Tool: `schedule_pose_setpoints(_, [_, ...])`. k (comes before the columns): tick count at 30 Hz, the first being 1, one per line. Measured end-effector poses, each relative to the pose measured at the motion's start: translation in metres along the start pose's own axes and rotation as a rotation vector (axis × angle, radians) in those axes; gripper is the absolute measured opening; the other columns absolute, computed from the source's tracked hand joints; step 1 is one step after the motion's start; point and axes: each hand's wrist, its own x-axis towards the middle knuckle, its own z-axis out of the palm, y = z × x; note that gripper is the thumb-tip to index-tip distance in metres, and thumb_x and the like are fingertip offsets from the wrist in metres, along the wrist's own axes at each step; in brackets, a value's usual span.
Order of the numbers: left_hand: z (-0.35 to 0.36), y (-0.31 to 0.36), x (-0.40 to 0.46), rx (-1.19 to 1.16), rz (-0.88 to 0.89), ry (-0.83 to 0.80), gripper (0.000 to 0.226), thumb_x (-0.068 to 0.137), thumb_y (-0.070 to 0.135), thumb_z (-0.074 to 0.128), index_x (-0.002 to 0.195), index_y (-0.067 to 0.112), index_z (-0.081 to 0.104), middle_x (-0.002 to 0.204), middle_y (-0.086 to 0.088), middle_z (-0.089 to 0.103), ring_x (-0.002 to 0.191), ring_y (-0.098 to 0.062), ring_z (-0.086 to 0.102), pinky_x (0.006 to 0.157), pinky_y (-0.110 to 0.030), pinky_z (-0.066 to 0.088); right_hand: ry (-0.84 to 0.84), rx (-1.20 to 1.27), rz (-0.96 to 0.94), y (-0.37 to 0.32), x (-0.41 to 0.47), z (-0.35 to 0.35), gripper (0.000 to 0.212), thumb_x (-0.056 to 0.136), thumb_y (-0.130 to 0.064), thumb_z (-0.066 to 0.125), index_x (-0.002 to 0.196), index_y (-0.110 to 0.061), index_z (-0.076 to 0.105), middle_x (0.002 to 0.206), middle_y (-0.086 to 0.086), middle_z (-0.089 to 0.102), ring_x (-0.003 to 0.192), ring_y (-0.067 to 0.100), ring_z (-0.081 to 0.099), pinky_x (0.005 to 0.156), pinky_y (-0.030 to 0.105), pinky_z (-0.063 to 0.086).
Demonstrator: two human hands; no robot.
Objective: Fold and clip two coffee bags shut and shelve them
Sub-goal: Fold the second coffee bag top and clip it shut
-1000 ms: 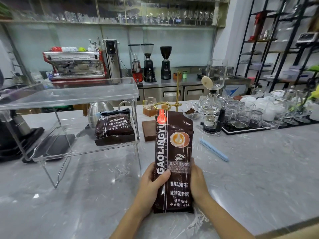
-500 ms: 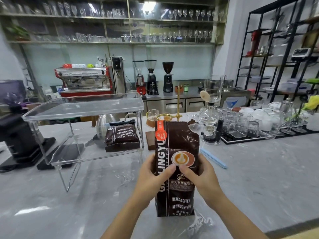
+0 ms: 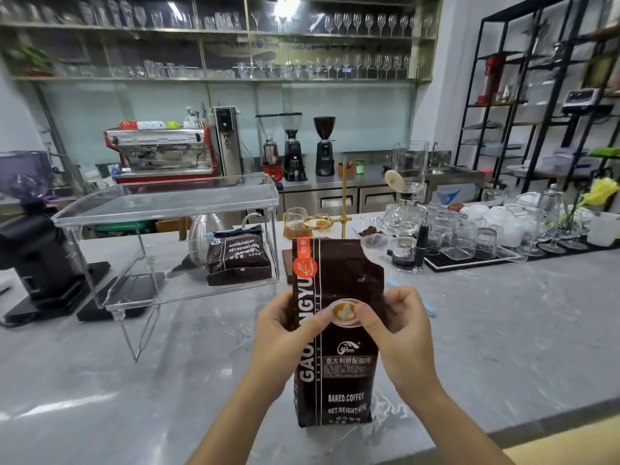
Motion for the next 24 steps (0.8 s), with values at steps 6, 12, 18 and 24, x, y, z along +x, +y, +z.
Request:
schedule_pose_setpoints(6, [0.003,-0.01,-0.022,-0.007,0.093,0.263,0.037,0.077,0.009,0.084,0.092,0.014,0.05,0.077,-0.007,0.069,0.07,-0.019,0.066,0.071,-0.041,0.056,-0.093,-0.08,-0.004,0.001,-0.016,-0.005,0.03,0.071,-0.024,0.076,0.092,-0.004,0.066,0.084,0.009,0.075,0.075,0.012,0.072,0.067,0.02,0.057])
schedule_pose_setpoints(12, [0.007,0.0,-0.021,-0.009,0.13,0.239,0.022,0.076,0.023,0.075,0.09,0.007,0.069,0.082,-0.007,0.077,0.072,-0.011,0.073,0.066,-0.022,0.058,-0.072,-0.098,-0.028,-0.006,-0.01,-0.006,0.021,0.074,-0.018,0.075,0.092,-0.009,0.072,0.083,0.0,0.079,0.074,0.01,0.074,0.066,0.017,0.056])
schedule_pose_setpoints(18, [-0.001,0.005,-0.012,0.057,0.133,0.239,0.006,0.087,0.003,0.071,0.081,0.005,0.072,0.073,-0.007,0.077,0.065,-0.013,0.072,0.058,-0.025,0.058,-0.069,-0.089,-0.04,-0.01,-0.003,-0.005,0.022,0.077,0.006,0.074,0.088,-0.013,0.072,0.08,-0.003,0.08,0.073,0.01,0.074,0.068,0.019,0.058])
schedule_pose_setpoints(24, [0.001,0.01,-0.009,0.041,0.121,0.298,0.025,0.082,-0.005,0.075,0.083,0.013,0.057,0.062,-0.004,0.068,0.059,-0.011,0.065,0.063,-0.024,0.058,-0.034,-0.035,-0.003,-0.013,0.006,-0.003,0.036,0.075,0.011,0.075,0.095,-0.012,0.056,0.074,0.021,0.074,0.063,0.022,0.071,0.066,0.031,0.06])
